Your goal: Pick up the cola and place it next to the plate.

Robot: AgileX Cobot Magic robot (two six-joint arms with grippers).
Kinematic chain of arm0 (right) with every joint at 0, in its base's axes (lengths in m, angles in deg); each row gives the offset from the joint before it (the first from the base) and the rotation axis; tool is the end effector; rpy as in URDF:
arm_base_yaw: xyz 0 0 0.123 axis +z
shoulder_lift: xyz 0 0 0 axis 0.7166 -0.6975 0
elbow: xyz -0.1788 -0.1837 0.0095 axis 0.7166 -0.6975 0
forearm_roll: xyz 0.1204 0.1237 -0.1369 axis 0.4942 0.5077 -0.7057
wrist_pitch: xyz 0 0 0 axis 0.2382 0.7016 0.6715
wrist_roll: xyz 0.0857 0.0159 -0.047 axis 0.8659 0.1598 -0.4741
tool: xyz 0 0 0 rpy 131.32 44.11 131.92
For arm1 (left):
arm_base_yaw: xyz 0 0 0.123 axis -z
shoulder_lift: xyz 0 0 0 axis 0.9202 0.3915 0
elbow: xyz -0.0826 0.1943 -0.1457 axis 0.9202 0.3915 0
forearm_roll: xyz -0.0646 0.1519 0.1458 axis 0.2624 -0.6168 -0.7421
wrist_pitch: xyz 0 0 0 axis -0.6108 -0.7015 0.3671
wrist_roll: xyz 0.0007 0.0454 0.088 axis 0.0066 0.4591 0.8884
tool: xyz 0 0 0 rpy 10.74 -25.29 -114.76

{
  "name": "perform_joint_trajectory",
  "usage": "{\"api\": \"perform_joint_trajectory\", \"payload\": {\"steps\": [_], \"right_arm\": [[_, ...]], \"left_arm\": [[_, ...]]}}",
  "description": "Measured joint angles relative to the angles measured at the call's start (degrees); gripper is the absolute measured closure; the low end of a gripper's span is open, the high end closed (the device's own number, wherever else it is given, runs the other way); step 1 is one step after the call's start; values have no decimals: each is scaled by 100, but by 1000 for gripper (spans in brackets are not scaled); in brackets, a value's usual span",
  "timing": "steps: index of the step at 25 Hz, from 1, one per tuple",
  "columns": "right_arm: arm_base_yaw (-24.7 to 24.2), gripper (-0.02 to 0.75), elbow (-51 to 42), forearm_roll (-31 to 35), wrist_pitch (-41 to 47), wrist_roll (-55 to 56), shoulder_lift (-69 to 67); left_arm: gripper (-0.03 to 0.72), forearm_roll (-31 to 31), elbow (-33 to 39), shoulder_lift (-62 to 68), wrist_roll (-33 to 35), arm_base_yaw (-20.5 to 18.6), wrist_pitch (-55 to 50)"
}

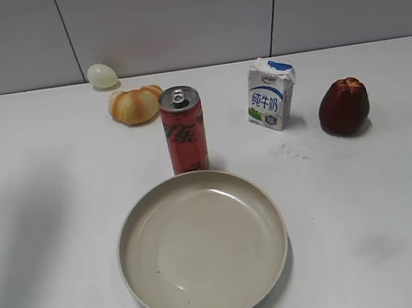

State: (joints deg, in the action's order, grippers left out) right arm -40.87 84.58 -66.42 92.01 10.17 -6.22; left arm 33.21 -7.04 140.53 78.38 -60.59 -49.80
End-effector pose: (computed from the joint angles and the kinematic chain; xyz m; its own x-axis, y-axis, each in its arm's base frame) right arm 0.0032 0.0077 0.2583 -0.4382 -0.0241 -0.8986 -0.1466 0.9882 0.0450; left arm 0.3199 -0.0356 0.2954 -0.9305 0.1700 -0.3244 0.1725 0.9848 0.0212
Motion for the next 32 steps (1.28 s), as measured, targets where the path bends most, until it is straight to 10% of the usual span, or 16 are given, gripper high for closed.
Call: {"api": "perform_joint_trajectory", "payload": {"steps": [18,32], "right_arm": [[0,144,0,0,0,0,0],[0,144,0,0,0,0,0]], "left_arm": [[99,0,5019,-4473,0,0,282],[104,0,6145,-7741,0,0,979]]}}
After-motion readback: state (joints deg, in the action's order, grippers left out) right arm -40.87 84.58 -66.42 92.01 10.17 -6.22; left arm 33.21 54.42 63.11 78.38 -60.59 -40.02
